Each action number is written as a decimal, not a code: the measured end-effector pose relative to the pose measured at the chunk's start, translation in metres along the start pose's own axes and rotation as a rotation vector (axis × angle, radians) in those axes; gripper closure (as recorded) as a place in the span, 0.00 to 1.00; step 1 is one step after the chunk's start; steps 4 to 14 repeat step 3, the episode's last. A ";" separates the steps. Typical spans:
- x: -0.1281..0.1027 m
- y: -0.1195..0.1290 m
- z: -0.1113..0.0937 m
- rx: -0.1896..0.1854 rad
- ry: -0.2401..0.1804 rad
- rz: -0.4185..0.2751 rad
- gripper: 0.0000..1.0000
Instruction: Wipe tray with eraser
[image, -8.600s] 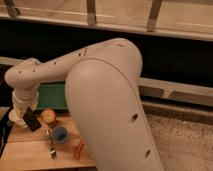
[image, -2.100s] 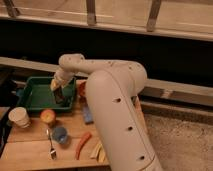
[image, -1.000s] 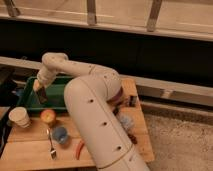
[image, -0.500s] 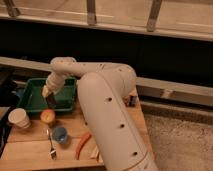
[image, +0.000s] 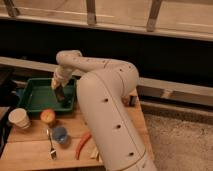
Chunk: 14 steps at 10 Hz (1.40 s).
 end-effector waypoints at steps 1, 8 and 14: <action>-0.010 -0.003 0.000 0.007 -0.009 0.000 0.94; -0.020 -0.001 0.001 -0.007 -0.022 -0.015 0.94; -0.020 -0.001 0.001 -0.007 -0.022 -0.015 0.94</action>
